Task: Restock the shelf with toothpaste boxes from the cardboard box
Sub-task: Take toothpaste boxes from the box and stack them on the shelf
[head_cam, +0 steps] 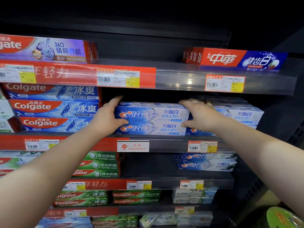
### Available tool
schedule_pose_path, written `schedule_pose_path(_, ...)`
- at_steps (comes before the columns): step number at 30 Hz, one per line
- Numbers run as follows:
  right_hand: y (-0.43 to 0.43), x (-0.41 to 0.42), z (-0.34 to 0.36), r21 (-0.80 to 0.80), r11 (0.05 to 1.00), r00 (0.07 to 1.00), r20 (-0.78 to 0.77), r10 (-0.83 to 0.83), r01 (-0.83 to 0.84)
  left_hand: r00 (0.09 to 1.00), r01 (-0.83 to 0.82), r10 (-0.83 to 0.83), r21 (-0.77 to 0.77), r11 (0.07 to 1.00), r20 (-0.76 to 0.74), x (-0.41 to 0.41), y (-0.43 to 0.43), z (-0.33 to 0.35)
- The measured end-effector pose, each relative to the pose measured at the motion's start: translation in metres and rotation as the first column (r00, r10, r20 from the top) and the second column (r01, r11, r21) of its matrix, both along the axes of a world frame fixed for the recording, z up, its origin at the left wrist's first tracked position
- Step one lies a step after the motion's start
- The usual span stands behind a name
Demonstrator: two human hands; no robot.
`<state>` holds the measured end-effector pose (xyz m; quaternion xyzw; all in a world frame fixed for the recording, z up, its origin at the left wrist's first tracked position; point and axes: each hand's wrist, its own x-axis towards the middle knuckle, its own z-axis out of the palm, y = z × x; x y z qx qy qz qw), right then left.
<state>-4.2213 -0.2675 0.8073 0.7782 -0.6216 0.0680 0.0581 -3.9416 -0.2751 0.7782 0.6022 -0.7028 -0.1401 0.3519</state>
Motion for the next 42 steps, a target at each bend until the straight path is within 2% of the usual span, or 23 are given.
schedule_pose_path(4,0.003,0.002,-0.001,-0.025,1.0,1.0,-0.022,-0.019,0.019,0.998,-0.011,0.009,-0.034,0.999,-0.061,-0.001,0.003,-0.004)
schedule_pose_path(7,0.011,0.002,-0.009,-0.146,0.989,1.0,-0.009,-0.018,0.017,0.996,-0.021,0.015,-0.071,0.997,-0.093,-0.001,0.007,-0.013)
schedule_pose_path(11,0.031,0.004,-0.038,-0.335,0.942,0.988,0.14,0.064,-0.014,0.993,-0.022,0.008,-0.122,0.992,-0.115,0.003,0.02,-0.028)
schedule_pose_path(14,0.044,0.011,-0.062,-0.375,0.927,0.978,0.194,0.078,0.001,0.992,-0.004,-0.012,-0.13,0.991,-0.125,0.004,0.03,-0.04)
schedule_pose_path(16,0.051,0.017,-0.076,-0.378,0.925,0.976,0.208,0.064,0.02,0.995,-0.02,0.005,-0.149,0.989,-0.104,0.005,0.035,-0.046)
schedule_pose_path(18,0.057,0.025,-0.089,-0.389,0.921,0.98,0.193,0.049,0.031,0.998,-0.062,0.06,-0.197,0.978,-0.017,0.005,0.041,-0.053)
schedule_pose_path(21,0.067,0.037,-0.101,-0.302,0.95,0.974,0.226,-0.013,0.083,0.985,-0.075,0.107,-0.221,0.972,0.136,0.004,0.05,-0.067)
schedule_pose_path(23,0.07,0.042,-0.105,-0.196,0.971,0.964,0.251,-0.088,0.14,0.981,-0.065,0.095,-0.174,0.983,0.168,0.002,0.051,-0.072)
schedule_pose_path(25,0.067,0.045,-0.107,-0.163,0.971,0.957,0.26,-0.131,0.177,0.977,-0.046,0.081,-0.174,0.984,0.196,0.002,0.047,-0.072)
schedule_pose_path(30,0.06,0.046,-0.1,-0.099,0.971,0.945,0.267,-0.186,0.219,0.979,-0.069,0.096,-0.15,0.986,0.182,0.0,0.048,-0.06)
schedule_pose_path(35,0.06,0.051,-0.095,-0.07,0.97,0.946,0.246,-0.21,0.234,0.982,-0.029,0.044,-0.084,0.996,0.181,-0.004,0.05,-0.051)
schedule_pose_path(42,0.053,0.058,-0.083,0.013,0.966,0.951,0.17,-0.258,0.26,0.982,-0.063,0.064,-0.017,0.998,0.178,-0.004,0.041,-0.045)
